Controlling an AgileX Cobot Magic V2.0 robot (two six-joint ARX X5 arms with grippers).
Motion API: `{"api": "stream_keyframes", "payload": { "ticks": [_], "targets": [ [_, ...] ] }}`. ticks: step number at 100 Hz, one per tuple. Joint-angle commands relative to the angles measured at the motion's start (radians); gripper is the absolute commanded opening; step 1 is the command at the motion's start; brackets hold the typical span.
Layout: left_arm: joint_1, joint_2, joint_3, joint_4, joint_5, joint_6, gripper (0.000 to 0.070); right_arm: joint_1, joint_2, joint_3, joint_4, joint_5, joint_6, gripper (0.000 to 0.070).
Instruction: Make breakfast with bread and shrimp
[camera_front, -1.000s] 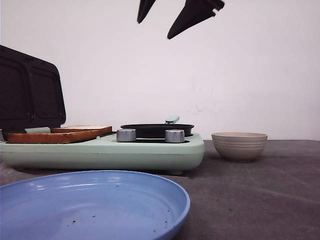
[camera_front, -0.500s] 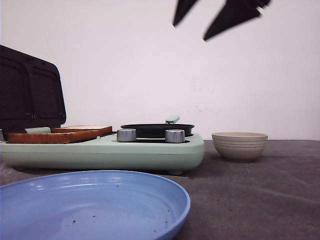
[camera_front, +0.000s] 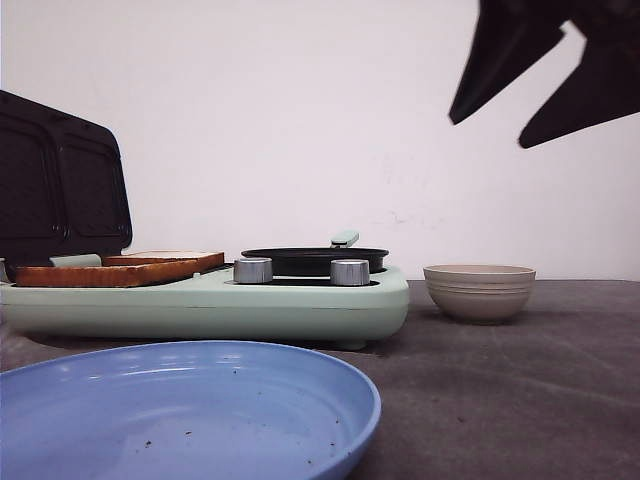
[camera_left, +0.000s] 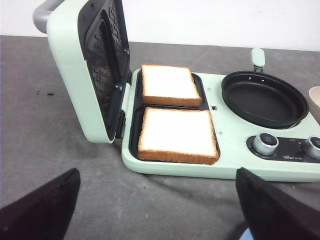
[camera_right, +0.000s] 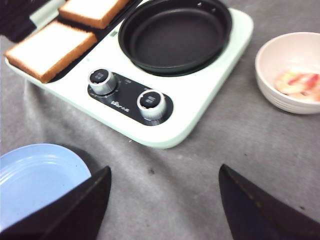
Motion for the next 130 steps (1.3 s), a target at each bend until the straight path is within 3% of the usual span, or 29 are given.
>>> {"api": "stream_keyframes", "payload": {
  "ticks": [1,14,36,70,93,116,130],
  "targets": [
    [-0.002,0.0,0.002,0.008,-0.004,-0.018,0.0551,0.007,-0.017,-0.007,0.004,0.025,0.021,0.0414],
    [-0.002,0.0,0.002,0.01,0.0,-0.055,0.0551,0.007,-0.075,-0.031,-0.008,0.072,0.025,0.0414],
    [-0.002,0.0,0.003,0.017,0.002,-0.166,0.0556,0.007,-0.163,-0.104,-0.031,0.076,0.047,0.0414],
    [-0.002,0.006,0.005,0.187,0.005,-0.198,0.0556,0.007,-0.277,-0.211,-0.047,0.074,0.113,0.0414],
    [0.017,0.064,0.08,0.195,0.005,-0.192,0.0558,0.008,-0.277,-0.211,-0.067,0.066,0.114,0.0414],
    [0.119,0.195,0.197,0.196,0.006,-0.157,0.0557,0.008,-0.277,-0.211,-0.067,0.064,0.115,0.0414],
    [0.214,0.294,0.275,0.2,0.079,-0.166,0.0556,0.008,-0.277,-0.211,-0.067,0.063,0.114,0.0414]
  ]
}}
